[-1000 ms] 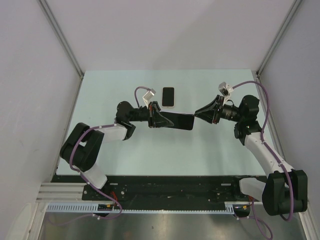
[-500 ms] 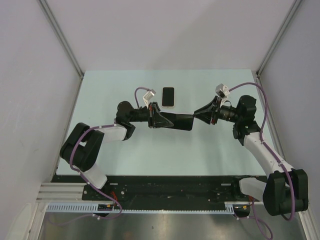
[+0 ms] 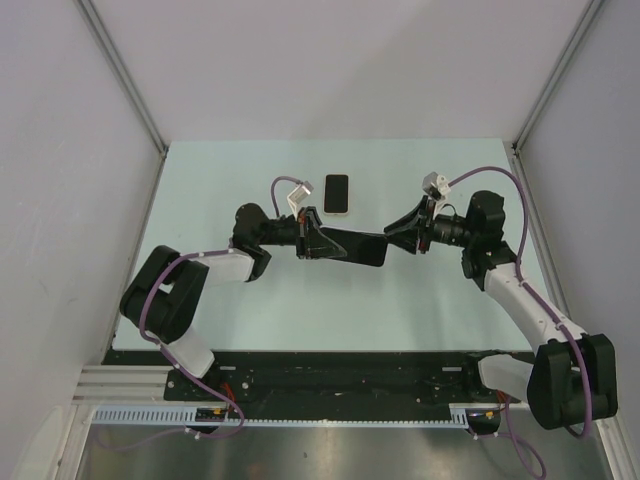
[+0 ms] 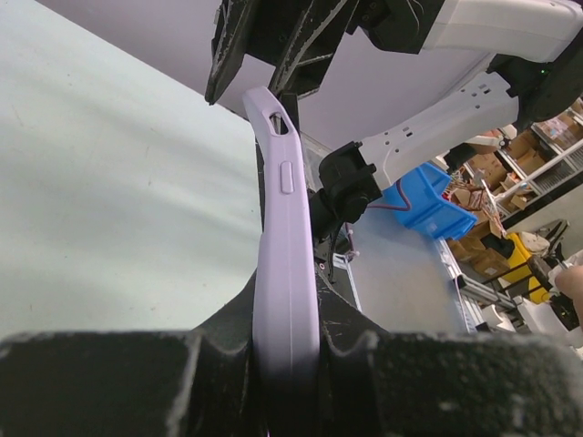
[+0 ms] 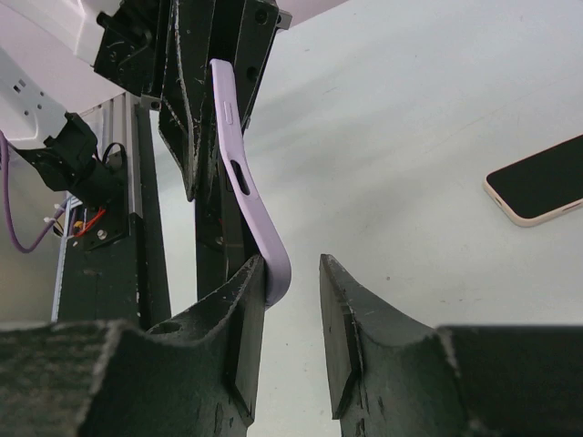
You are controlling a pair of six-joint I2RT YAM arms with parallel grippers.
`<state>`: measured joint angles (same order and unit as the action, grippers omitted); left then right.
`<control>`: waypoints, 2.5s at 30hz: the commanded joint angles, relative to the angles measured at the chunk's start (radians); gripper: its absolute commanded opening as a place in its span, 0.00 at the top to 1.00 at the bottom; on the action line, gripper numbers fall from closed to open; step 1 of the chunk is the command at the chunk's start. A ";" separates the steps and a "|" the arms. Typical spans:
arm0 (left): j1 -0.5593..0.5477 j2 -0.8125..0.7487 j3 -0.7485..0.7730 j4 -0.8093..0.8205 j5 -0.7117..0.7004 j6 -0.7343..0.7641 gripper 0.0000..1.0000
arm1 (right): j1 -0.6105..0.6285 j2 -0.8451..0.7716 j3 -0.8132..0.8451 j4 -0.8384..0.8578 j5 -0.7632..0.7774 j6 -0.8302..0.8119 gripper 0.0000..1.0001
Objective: Take the phone out of the phone case
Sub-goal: Remove the phone case from the phone.
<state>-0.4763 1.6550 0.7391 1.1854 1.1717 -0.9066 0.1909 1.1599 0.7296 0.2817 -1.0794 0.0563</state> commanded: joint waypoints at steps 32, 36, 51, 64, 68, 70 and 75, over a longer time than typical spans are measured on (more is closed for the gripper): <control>0.038 -0.049 0.023 0.484 -0.069 -0.005 1.00 | -0.071 -0.095 0.016 -0.041 -0.211 -0.108 0.47; 0.039 -0.052 0.023 0.484 -0.070 -0.008 1.00 | -0.053 -0.094 0.016 -0.105 -0.221 -0.174 0.47; 0.041 -0.061 0.026 0.484 -0.066 -0.021 1.00 | -0.001 -0.029 0.014 -0.159 -0.155 -0.265 0.47; 0.038 -0.064 0.028 0.484 -0.063 -0.034 1.00 | 0.004 -0.020 0.016 -0.161 -0.083 -0.286 0.47; 0.038 -0.063 0.028 0.484 -0.060 -0.035 1.00 | 0.007 -0.017 0.016 -0.161 -0.077 -0.286 0.47; 0.038 -0.061 0.028 0.484 -0.060 -0.035 1.00 | 0.008 -0.017 0.016 -0.157 -0.068 -0.288 0.47; 0.036 -0.061 0.028 0.484 -0.058 -0.035 1.00 | 0.010 -0.012 0.016 -0.148 -0.033 -0.280 0.47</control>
<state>-0.4416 1.6474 0.7403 1.2762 1.1278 -0.9195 0.1955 1.1408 0.7292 0.1226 -1.1580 -0.2073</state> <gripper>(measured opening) 0.189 0.531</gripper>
